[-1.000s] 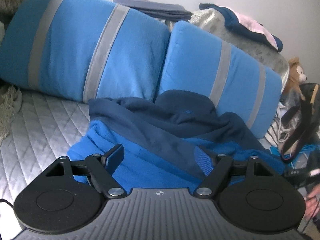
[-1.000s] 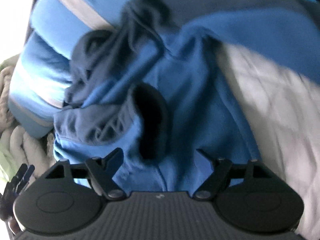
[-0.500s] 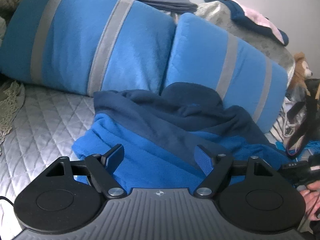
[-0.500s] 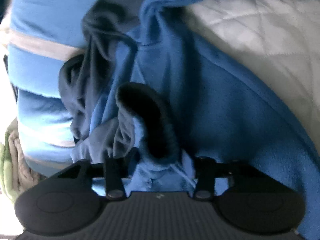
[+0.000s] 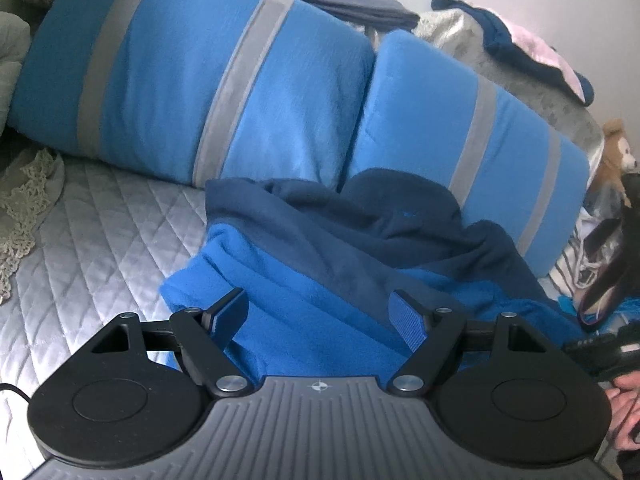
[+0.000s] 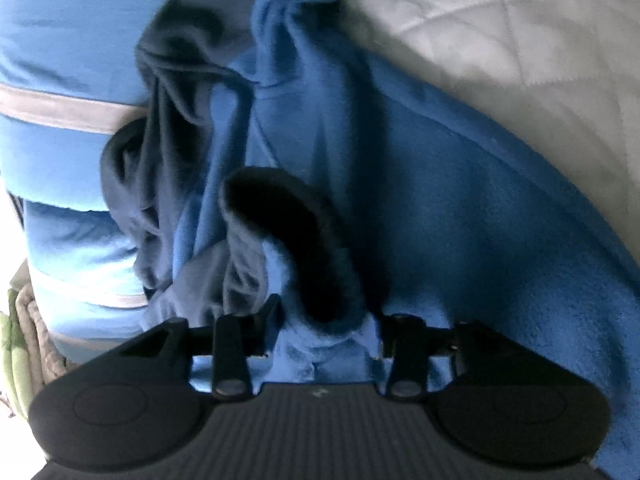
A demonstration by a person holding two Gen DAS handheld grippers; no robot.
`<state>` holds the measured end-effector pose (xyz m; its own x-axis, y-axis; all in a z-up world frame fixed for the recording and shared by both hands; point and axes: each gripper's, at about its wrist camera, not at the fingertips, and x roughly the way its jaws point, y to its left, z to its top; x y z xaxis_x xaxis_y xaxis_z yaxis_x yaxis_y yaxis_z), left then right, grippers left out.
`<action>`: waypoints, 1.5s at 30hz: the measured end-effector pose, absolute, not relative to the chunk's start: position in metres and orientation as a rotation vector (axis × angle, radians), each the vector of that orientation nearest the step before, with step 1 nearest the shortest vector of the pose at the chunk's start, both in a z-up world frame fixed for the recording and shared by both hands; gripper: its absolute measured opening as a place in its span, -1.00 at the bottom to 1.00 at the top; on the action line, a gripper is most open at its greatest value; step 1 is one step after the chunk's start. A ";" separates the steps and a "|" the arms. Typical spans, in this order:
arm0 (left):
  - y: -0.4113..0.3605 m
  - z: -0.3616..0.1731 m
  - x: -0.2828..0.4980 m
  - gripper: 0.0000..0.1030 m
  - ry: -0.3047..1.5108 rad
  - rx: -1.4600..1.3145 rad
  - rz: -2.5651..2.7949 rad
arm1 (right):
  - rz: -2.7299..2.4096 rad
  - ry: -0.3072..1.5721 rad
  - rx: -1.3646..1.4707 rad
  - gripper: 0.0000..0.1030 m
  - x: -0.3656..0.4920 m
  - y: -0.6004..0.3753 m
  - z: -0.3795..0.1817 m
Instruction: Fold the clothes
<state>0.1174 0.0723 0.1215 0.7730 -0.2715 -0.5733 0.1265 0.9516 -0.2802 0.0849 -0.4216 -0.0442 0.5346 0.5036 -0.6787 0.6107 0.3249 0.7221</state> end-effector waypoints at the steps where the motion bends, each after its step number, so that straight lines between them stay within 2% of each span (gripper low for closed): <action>1: 0.075 0.122 0.117 0.50 0.650 -0.231 -0.206 | -0.091 1.075 1.295 -0.50 0.085 -0.421 -0.039; 4: 0.084 0.120 0.119 0.50 0.647 -0.224 -0.164 | -0.061 1.015 1.233 -0.58 0.090 -0.421 -0.018; 9: 0.106 0.111 0.123 0.50 0.642 -0.335 -0.188 | -0.002 0.904 1.117 -0.59 0.114 -0.414 0.037; 19: 0.092 0.072 0.135 0.50 0.591 0.142 -0.120 | 0.066 0.745 0.974 -0.60 0.159 -0.401 0.121; 29: 0.104 0.041 0.151 0.47 0.725 0.237 -0.122 | 0.073 0.680 0.905 -0.60 0.177 -0.394 0.162; 32: 0.095 0.059 0.122 0.48 0.675 0.230 -0.240 | 0.071 0.703 0.913 -0.60 0.171 -0.391 0.160; 36: 0.088 0.108 0.069 0.48 0.626 0.244 -0.295 | 0.075 0.768 0.842 -0.60 0.155 -0.383 0.150; 41: 0.095 0.195 -0.013 0.48 0.656 0.119 -0.280 | 0.057 0.828 0.776 -0.60 0.143 -0.385 0.127; 45: 0.100 0.279 -0.071 0.49 0.601 0.100 -0.254 | 0.036 0.859 0.800 -0.60 0.142 -0.395 0.103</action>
